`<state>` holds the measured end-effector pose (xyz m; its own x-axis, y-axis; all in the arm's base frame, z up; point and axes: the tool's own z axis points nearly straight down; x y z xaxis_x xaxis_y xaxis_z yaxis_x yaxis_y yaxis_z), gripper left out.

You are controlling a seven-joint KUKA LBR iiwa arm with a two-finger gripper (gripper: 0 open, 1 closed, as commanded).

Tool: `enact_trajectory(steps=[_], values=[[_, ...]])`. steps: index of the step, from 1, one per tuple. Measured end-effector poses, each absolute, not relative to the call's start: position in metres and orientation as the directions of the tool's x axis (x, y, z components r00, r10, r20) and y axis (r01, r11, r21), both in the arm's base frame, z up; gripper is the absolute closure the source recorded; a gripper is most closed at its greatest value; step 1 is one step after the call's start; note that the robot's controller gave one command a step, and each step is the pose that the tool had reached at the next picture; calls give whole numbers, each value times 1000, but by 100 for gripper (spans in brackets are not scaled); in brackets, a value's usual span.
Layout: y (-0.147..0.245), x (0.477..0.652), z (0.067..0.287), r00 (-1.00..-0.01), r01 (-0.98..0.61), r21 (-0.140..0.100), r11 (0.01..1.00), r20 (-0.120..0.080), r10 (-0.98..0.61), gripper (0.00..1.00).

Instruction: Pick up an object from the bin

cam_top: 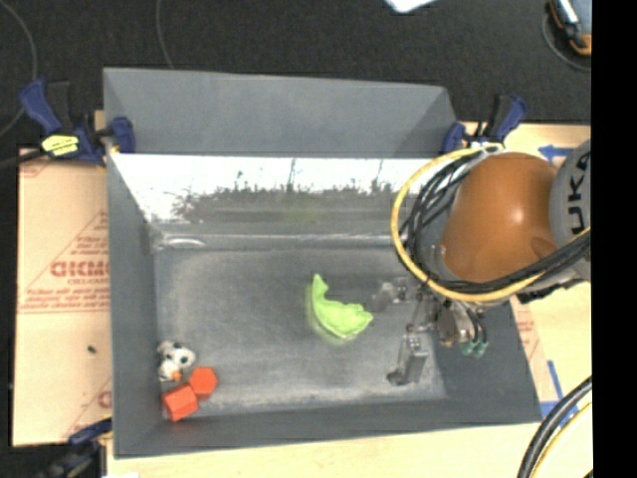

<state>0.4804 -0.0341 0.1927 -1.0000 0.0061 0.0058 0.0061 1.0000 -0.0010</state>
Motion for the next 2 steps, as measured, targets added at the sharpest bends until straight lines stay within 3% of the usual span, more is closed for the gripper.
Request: enact_trajectory(steps=[1, 2], values=[[-34, 482, 197, -1000, 4, -2, 1000, -3, 4, 0], [-36, 521, 126, -991, -130, -2, 991, 0, -130, 0]])
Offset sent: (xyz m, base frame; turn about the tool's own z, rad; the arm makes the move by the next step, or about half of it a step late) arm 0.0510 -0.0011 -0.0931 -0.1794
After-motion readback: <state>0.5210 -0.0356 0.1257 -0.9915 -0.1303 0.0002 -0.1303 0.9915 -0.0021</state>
